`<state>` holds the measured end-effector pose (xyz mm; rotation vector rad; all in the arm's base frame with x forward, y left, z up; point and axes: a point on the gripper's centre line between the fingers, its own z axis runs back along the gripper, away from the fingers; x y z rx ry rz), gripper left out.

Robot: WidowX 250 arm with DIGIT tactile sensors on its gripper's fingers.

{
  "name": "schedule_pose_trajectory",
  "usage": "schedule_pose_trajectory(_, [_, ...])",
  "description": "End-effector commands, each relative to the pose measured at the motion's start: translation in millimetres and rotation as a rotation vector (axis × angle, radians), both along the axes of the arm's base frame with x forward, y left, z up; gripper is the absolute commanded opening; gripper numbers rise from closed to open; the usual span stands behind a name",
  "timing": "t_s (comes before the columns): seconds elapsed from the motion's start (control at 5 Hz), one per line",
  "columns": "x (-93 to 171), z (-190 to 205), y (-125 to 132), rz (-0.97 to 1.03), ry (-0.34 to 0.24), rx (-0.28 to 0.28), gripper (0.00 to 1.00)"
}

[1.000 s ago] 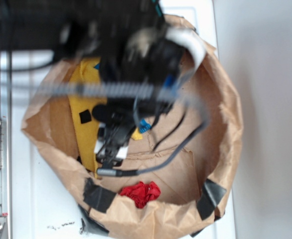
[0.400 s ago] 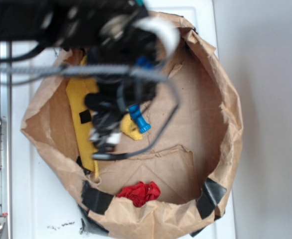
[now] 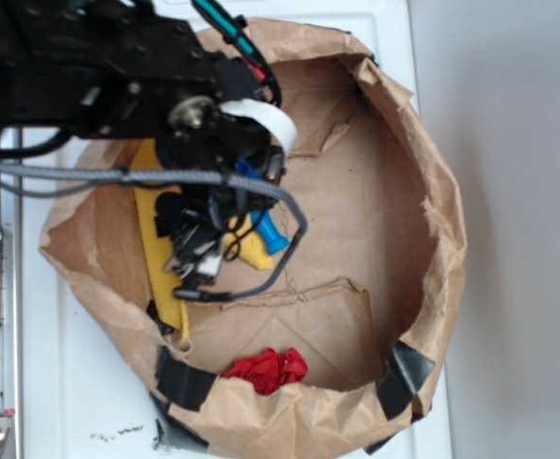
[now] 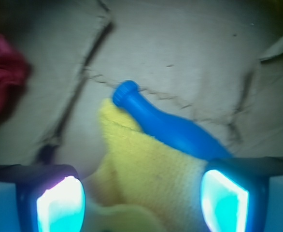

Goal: Grab the yellow cloth.

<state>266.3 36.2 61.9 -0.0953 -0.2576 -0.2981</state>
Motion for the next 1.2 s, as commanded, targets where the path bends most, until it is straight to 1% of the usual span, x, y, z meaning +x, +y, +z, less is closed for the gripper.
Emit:
schedule_pose_trajectory(0.0, [8.6, -14.2, -4.4, 0.002, -0.023, 0.044, 1.0])
schedule_pose_trajectory(0.2, [8.5, -23.6, 0.1, 0.014, -0.041, 0.079, 1.0])
schedule_pose_trajectory(0.4, [5.6, -28.0, 1.3, 0.032, -0.074, 0.098, 0.0])
schedule_pose_trajectory(0.6, [1.0, -15.1, 2.4, 0.018, -0.086, 0.057, 0.0])
schedule_pose_trajectory(0.8, [1.1, -5.7, 2.2, 0.014, -0.086, 0.033, 0.0])
schedule_pose_trajectory(1.0, [1.9, 8.6, 0.7, 0.019, -0.059, 0.011, 0.13])
